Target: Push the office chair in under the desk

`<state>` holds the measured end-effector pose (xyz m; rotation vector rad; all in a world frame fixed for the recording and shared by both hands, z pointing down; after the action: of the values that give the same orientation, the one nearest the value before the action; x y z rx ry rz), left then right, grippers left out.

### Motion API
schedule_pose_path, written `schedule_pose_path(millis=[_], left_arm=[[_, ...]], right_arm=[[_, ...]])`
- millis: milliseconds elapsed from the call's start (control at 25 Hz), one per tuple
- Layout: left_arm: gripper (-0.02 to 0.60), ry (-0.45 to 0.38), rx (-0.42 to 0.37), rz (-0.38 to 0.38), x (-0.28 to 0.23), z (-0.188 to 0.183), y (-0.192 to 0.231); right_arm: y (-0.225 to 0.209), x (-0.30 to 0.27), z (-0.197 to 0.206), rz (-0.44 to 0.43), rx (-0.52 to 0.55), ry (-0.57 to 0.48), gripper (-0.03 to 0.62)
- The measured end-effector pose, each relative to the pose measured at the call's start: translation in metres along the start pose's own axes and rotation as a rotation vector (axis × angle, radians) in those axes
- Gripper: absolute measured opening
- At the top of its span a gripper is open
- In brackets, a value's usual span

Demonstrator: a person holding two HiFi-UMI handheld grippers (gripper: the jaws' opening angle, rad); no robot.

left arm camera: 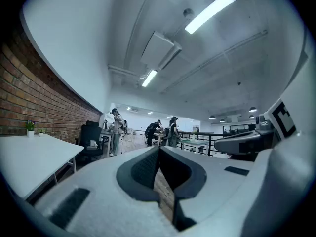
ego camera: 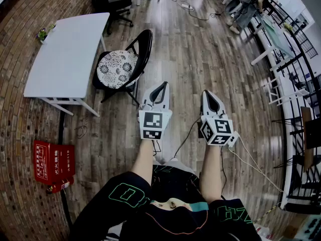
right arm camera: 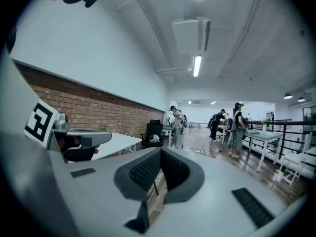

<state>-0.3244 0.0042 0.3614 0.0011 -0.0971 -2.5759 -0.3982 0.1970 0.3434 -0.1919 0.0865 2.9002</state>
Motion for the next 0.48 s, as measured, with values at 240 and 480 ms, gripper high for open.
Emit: schedule_pose_path(millis=[240, 480], left_arm=[[0.008, -0.030, -0.010, 0.005, 0.002, -0.024, -0.009], [0.008, -0.067, 0.022, 0.001, 0.005, -0.033, -0.012]], right_arm=[[-0.016, 0.017, -0.022, 0.059, -0.037, -0.055, 0.003], [-0.020, 0.028, -0.031, 0.064, -0.029, -0.084, 0.005]])
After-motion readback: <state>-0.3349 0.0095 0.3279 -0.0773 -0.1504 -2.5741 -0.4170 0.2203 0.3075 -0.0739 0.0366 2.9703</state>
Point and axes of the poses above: the fingertips, and each gripper's own axes: x backward along the fingers, y to its left, z out of its underside, the point moved 7 cm from there along x, backward along the fingers, and after that the axes turned 9 degrees about -z, right-handed, at the moved point
